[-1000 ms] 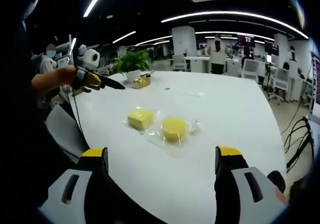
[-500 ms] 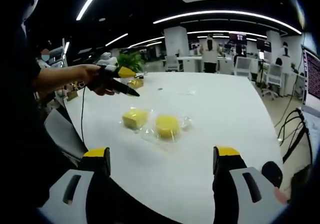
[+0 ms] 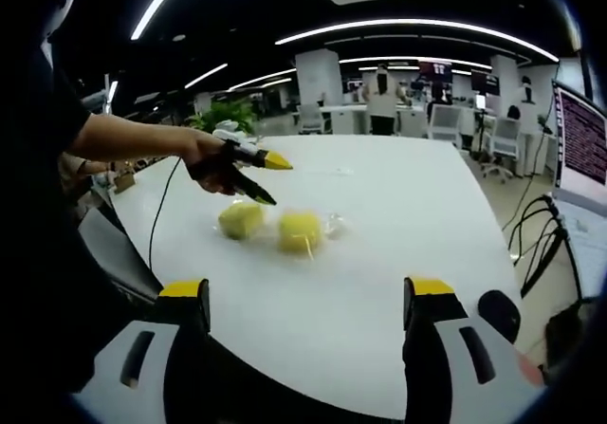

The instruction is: Compare the silicone blocks by pressing each to a similar depth, holding the contact briefly, and releasing to observe deformation and rebound differences across the visible hardness samples.

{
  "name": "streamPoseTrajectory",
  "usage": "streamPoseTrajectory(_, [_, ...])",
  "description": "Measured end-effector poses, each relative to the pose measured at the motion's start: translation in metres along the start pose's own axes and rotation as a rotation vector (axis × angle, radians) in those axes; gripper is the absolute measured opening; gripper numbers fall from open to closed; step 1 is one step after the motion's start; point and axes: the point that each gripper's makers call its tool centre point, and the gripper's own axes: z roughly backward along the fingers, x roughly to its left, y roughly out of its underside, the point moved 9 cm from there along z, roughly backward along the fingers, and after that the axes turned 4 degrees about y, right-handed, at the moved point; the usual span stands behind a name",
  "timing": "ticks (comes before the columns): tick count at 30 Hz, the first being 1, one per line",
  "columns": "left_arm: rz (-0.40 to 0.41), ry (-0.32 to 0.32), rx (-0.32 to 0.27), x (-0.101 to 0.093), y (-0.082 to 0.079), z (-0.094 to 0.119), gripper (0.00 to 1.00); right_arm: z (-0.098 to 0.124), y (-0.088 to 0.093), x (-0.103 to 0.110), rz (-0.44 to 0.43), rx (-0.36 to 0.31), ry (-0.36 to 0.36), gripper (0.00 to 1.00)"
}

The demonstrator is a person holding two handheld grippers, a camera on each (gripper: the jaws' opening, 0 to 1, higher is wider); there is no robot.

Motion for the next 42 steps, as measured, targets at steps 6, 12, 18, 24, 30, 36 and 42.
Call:
streamPoseTrajectory(6, [0.007,-0.079,0.062,0.014,0.005,-0.018,0.66,0.002,0.003,-0.003,-0.008,0.010,0.010,0.76])
streamPoseTrajectory(12, [0.049,-0.111,0.067,0.024,0.006,-0.034,0.57,0.002,0.001,-0.006,-0.008,0.008,0.014,0.75])
streamPoseTrajectory(18, [0.086,-0.098,0.052,0.030,0.007,-0.040,0.39,0.003,0.000,-0.007,-0.010,0.004,0.018,0.74])
streamPoseTrajectory(24, [0.080,-0.078,0.018,0.039,0.010,-0.040,0.18,0.003,0.002,-0.008,-0.011,0.014,0.018,0.72])
streamPoseTrajectory(30, [0.066,-0.063,-0.006,0.042,0.008,-0.040,0.07,0.001,0.004,-0.006,-0.007,0.029,0.007,0.70])
streamPoseTrajectory(36, [-0.001,-0.022,-0.024,0.042,0.006,-0.039,0.00,0.000,0.003,-0.004,-0.005,0.028,0.000,0.68])
streamPoseTrajectory(42, [-0.109,0.056,-0.038,0.030,0.006,-0.031,0.00,0.000,0.003,-0.003,-0.004,0.028,-0.003,0.68])
